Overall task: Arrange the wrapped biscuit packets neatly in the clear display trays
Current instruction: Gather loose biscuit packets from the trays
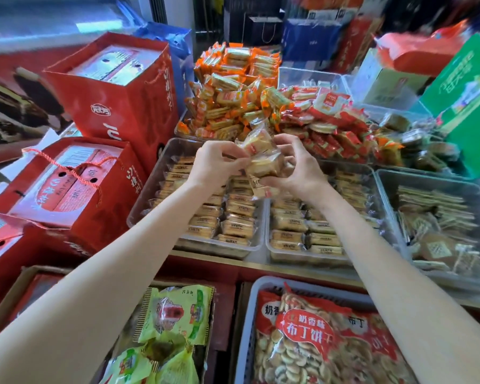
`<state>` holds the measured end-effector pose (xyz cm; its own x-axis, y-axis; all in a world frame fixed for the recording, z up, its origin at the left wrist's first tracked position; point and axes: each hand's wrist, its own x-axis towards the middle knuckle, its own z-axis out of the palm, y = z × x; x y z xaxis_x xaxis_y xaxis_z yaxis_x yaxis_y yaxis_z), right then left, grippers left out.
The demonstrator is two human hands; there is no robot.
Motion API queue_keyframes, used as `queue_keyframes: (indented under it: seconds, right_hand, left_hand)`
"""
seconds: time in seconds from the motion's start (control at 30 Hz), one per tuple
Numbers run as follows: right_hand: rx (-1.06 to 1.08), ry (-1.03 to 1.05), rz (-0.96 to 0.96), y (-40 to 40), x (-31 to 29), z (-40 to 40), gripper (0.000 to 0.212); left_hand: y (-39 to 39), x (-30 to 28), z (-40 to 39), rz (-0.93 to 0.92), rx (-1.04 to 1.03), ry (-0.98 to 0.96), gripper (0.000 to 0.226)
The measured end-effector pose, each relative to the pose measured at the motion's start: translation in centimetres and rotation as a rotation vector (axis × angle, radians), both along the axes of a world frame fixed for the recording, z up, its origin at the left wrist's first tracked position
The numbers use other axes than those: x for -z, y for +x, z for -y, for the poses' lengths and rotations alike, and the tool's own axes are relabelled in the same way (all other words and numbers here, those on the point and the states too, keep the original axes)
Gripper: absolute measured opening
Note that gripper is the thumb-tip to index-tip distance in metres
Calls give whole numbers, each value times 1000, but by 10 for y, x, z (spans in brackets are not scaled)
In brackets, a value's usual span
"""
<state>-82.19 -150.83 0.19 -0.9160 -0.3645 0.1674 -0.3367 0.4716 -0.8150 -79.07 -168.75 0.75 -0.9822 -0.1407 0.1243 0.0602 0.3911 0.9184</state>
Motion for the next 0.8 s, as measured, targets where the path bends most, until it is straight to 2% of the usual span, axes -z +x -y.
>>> queue_keyframes:
  seconds: [0.13,0.2,0.4,0.47,0.5,0.57,0.67,0.7,0.73,0.8]
  right_hand:
    - [2,13,-20,9,-14,-10,80]
    - [11,4,-12,15,-19,-13,76]
    - [47,-208,12,31,-32,-14,68]
    - [33,-191,-27,34,-36,-16,67]
    - [25,-159,-51,37,-39,-17,67]
    - [21,-107,-88,43,-42,-21,67]
    - [6,-44,-128,52,-49,-27,71]
    - [-17,-19,-134,55,-53,-29,73]
    - [-44,12,-139,57,-56,-30,75]
    - [-77,50,-166,62,-62,-31,75]
  left_hand:
    - [11,-17,-2,-104,-15,-207,10]
    - [16,-24,-4,-155,-47,-240,8]
    - [22,-37,-10,-53,-108,92,3]
    - [28,-38,-8,-30,-153,127,5]
    - [32,-40,-6,-37,-175,70,6]
    - [39,-45,1,-43,-125,-82,20]
    - [45,-57,4,39,211,-59,74]
    - [45,-60,1,36,292,-127,85]
    - [43,-61,-3,12,336,-235,90]
    - [43,-66,-11,-33,311,-357,85]
